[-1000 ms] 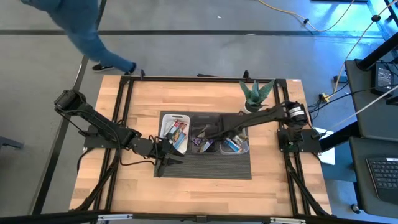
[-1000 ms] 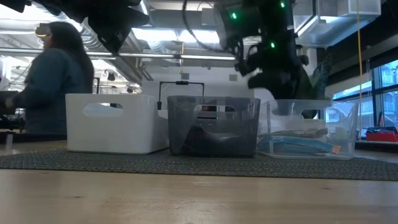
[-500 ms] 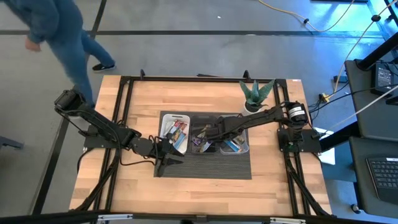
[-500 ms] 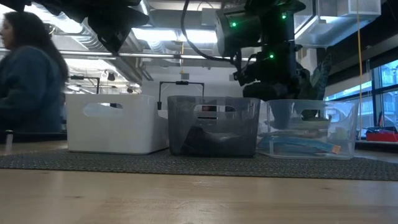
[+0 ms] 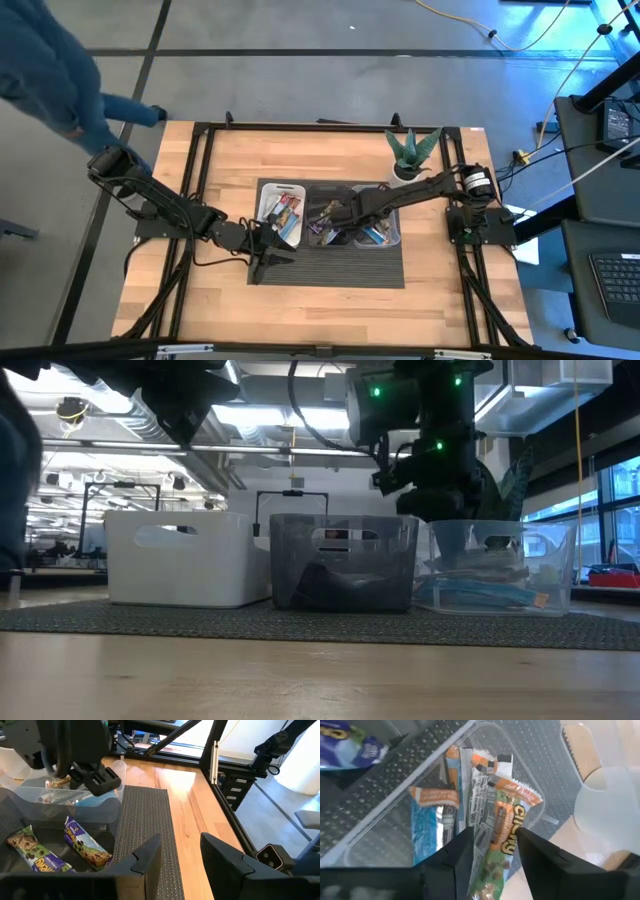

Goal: Pick and place Granola Bars by type
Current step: Put the yellow granola bar into the transparent bin, then return to Home Position

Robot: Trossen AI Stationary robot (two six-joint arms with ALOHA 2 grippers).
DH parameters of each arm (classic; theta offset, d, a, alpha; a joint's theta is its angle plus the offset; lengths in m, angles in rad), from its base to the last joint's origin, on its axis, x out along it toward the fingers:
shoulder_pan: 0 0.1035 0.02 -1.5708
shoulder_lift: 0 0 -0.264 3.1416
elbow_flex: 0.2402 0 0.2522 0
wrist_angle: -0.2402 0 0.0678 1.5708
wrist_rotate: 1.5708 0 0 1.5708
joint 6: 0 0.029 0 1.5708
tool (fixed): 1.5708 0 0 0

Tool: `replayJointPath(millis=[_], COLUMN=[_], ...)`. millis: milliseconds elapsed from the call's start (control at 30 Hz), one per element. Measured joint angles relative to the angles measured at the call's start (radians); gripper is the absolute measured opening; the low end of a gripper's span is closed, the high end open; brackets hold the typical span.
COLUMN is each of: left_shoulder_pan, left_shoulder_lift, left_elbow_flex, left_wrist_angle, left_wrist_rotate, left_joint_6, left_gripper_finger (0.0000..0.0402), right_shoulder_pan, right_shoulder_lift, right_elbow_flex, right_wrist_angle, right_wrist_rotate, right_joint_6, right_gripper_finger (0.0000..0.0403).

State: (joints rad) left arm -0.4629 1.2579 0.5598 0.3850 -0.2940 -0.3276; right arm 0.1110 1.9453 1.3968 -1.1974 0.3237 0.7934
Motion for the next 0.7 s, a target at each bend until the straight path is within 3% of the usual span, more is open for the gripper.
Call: replayJointPath(millis=[100, 200, 267, 400, 567, 700], left_shoulder_pan=[0.0, 0.0, 0.0, 0.002, 0.018, 0.056], left_shoulder_lift=[0.0, 0.0, 0.0, -0.002, -0.067, -0.173], left_elbow_flex=[0.0, 0.0, 0.0, 0.0, 0.0, 0.001], left_wrist_angle=[0.0, 0.005, 0.01, 0.031, 0.033, 0.031], left_wrist_rotate=[0.0, 0.0, 0.0, -0.002, 0.086, 0.169], left_joint_6=[0.0, 0.0, 0.0, -0.006, 0.046, 0.121], left_gripper_finger=[0.0128, 0.0128, 0.0128, 0.0128, 0.0128, 0.0128], right_shoulder_pan=[0.022, 0.063, 0.092, 0.136, 0.201, 0.224], right_shoulder_lift=[-0.013, -0.05, -0.079, -0.129, -0.218, -0.392], right_elbow_flex=[0.039, 0.098, 0.152, 0.26, 0.223, 0.075], right_wrist_angle=[-0.022, -0.045, -0.078, -0.142, -0.116, 0.067], right_wrist_rotate=[0.023, 0.111, 0.157, 0.103, 0.119, 0.082], right_joint_6=[0.013, 0.003, -0.077, -0.202, -0.233, -0.235], right_gripper_finger=[0.0155, 0.0155, 0.0155, 0.0155, 0.0155, 0.0155])
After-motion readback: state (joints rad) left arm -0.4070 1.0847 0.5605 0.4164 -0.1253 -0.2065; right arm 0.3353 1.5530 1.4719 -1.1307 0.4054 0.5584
